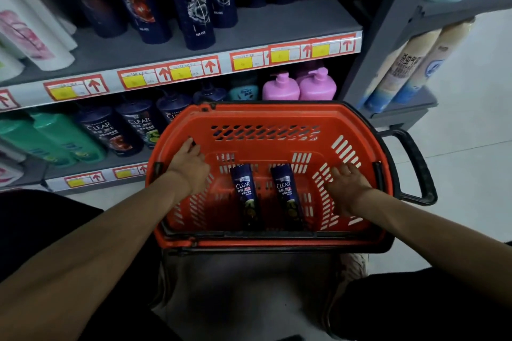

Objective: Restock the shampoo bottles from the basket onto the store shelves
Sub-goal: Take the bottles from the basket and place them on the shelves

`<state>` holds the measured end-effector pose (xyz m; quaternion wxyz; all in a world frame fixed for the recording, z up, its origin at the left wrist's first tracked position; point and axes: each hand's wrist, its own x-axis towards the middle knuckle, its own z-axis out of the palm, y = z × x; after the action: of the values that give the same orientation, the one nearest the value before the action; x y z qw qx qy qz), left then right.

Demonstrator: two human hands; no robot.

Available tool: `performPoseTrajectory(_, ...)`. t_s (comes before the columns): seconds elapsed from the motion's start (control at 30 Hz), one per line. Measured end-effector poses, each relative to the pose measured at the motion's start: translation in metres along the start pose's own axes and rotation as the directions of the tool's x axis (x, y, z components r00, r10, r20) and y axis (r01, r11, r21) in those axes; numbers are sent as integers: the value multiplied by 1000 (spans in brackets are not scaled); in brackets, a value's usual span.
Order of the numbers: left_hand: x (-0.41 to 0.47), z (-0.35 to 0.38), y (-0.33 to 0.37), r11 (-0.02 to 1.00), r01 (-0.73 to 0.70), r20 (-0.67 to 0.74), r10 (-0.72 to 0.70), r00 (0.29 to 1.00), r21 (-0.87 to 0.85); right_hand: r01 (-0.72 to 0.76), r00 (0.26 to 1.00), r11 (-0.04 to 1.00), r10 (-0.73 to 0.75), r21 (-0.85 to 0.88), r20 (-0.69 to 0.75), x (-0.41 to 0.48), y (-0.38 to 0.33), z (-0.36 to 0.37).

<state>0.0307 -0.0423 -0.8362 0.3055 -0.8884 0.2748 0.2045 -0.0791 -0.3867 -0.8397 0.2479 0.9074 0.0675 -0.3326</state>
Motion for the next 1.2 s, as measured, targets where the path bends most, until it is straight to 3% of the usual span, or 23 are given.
performPoseTrajectory(0.13,17,-5,18,979,-19,-70,5,998,-205,101,995,990,-101,103,-9,8,-16,0)
performPoseTrajectory(0.23,29,-10,38,900,9,-90,-54,994,-436,187,982,969,-187,163,-13,11,-25,-4)
performPoseTrajectory(0.37,49,5,68,598,183,68,-210,975,-780,220,974,920,-223,324,-28,26,-41,-23)
performPoseTrajectory(0.47,64,22,82,382,344,243,-288,926,-858,211,977,808,-195,551,-88,54,-61,-36)
performPoseTrajectory(0.53,72,33,85,290,410,322,-306,896,-865,153,987,705,-149,693,-65,80,-83,-42)
performPoseTrajectory(0.63,87,51,86,182,428,379,-251,891,-885,71,996,596,-88,800,-23,88,-98,-62)
performPoseTrajectory(0.73,104,60,85,-96,382,394,-169,904,-919,0,995,438,-92,899,45,71,-105,-94)
performPoseTrajectory(0.8,113,60,86,-212,370,405,-153,901,-904,-51,988,356,-119,933,100,99,-122,-79)
performPoseTrajectory(0.83,116,62,87,-233,375,416,-163,895,-897,-78,982,354,-133,932,132,116,-133,-71)
performPoseTrajectory(0.93,117,64,90,-283,378,436,-179,882,-881,-225,961,92,-146,970,237,139,-154,-61)
performPoseTrajectory(0.97,116,64,90,-309,370,433,-170,885,-876,-227,962,52,-142,973,232,139,-155,-62)
performPoseTrajectory(1.07,106,59,87,-349,315,384,-147,912,-882,-211,973,-4,-92,977,210,137,-154,-58)
performPoseTrajectory(1.2,86,38,79,-313,260,313,-133,940,-913,-160,987,18,22,987,160,125,-144,-55)
